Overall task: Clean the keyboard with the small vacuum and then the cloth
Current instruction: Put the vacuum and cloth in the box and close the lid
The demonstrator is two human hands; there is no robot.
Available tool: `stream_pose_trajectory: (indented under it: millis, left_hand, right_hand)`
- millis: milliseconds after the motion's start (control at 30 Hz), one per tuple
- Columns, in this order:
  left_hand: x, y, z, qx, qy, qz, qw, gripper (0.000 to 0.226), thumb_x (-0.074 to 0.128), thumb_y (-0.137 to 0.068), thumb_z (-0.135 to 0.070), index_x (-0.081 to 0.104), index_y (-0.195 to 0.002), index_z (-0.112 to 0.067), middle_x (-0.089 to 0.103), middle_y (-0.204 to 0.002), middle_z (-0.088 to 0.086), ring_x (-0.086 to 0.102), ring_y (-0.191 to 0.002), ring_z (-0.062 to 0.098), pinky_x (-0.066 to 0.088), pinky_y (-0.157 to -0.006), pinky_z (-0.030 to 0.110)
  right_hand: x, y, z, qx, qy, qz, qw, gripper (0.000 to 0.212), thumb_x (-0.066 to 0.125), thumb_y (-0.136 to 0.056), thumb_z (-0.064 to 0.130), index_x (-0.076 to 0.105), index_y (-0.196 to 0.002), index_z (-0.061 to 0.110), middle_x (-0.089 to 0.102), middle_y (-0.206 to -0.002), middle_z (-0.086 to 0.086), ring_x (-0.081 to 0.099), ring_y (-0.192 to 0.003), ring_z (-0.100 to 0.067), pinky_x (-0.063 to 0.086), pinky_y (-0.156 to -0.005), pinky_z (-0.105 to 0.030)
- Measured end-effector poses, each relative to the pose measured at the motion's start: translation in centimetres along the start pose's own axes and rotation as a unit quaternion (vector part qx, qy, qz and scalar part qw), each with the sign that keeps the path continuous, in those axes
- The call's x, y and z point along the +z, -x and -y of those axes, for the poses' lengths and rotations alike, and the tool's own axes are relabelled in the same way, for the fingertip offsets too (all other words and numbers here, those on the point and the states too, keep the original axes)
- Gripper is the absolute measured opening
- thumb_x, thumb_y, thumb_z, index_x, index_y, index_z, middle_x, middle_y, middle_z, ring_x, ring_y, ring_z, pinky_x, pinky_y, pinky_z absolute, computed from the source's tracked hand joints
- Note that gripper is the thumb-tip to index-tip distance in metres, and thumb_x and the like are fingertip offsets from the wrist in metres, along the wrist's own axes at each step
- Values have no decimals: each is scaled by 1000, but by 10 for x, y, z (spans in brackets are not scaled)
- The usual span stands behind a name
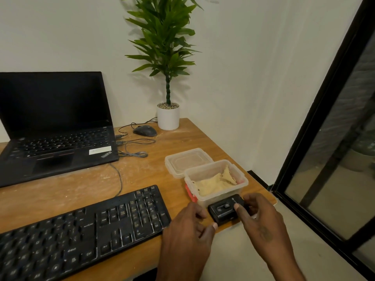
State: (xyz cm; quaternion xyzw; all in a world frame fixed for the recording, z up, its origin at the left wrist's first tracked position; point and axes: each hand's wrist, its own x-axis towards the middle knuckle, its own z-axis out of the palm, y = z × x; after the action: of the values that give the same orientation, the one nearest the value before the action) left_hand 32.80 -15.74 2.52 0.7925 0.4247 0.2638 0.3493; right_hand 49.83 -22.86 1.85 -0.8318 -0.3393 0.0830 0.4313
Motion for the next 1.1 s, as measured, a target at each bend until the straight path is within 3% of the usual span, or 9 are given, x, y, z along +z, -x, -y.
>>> stream_pose_trajectory:
  millis: [100, 200, 300, 533, 633, 800, 867, 967, 1100]
  left_hand:
    - [11, -3, 3, -13, 36, 13, 999, 31, 83, -87, -40, 52, -91, -39, 69, -87, -16, 68, -84, -5, 56, -78, 15]
    - [21, -5, 1, -15, 71, 6, 997, 33, 85, -87, -33, 53, -92, -41, 68, -91, -18, 68, -87, -7, 57, -81, 14]
    - [28, -5, 2, -11, 85, -7, 996, 34, 83, -88, -29, 52, -93, -41, 67, -98, -23, 68, -90, -8, 58, -85, 14]
    - [24, 4, 0, 20, 98, -61, 993, 33, 81, -91, -26, 52, -88, -43, 67, -86, -21, 64, -98, -13, 58, -79, 14]
    - [18, 7, -5, 56, 104, -87, 989, 37, 83, -89, -20, 55, -88, -43, 66, -100, -27, 67, -94, -10, 55, -75, 8]
    - [-5, -2, -27, 71, 144, -121, 980, 29, 83, -88, -19, 61, -92, -38, 70, -89, -20, 67, -91, -9, 51, -74, 5]
    - [-13, -16, -37, 65, 169, -121, 976, 26, 82, -89, -18, 64, -97, -34, 70, -90, -19, 66, -91, -10, 52, -72, 6]
    - [-19, -44, -42, 53, 136, -125, 981, 23, 82, -90, -20, 68, -104, -32, 71, -88, -16, 67, -85, -8, 57, -69, 12]
    - [-21, -74, -34, 23, 13, -66, 997, 23, 80, -93, -28, 75, -116, -30, 75, -87, -15, 70, -78, -2, 62, -77, 23]
  right_hand:
    - [5, 0, 2, -1, 1, -1, 1000, 25, 67, -94, 36, 61, -117, 27, 65, -102, 14, 60, -98, -9, 45, -73, -25]
    - [6, 3, 4, 2, -30, -10, 999, 21, 69, -93, 32, 63, -112, 28, 63, -95, 21, 58, -88, 3, 42, -66, -15]
    - [6, 8, 3, 10, -56, -17, 998, 19, 70, -92, 29, 66, -111, 28, 64, -95, 22, 59, -87, 4, 42, -66, -16]
    - [7, 20, 9, 10, -116, -34, 993, 21, 72, -90, 23, 68, -110, 30, 65, -97, 20, 60, -93, 3, 40, -67, -11]
    - [2, 25, 20, 10, -160, -47, 986, 23, 74, -89, 22, 68, -109, 32, 67, -101, 19, 59, -91, 7, 38, -66, -9]
    - [-16, 15, 50, -70, -195, -60, 976, 26, 72, -90, 23, 65, -103, 44, 67, -97, 26, 58, -95, 14, 46, -63, -8]
    - [-18, -2, 61, -109, -146, -52, 982, 23, 69, -92, 27, 66, -105, 45, 67, -97, 28, 61, -97, 9, 51, -68, -11]
    - [-12, -36, 70, -137, -11, -35, 990, 21, 62, -96, 33, 69, -115, 36, 70, -105, 15, 63, -100, -6, 56, -79, -34]
    - [6, -68, 72, -122, 159, 32, 979, 20, 58, -98, 32, 69, -115, 30, 72, -105, 3, 62, -88, -15, 48, -67, -28]
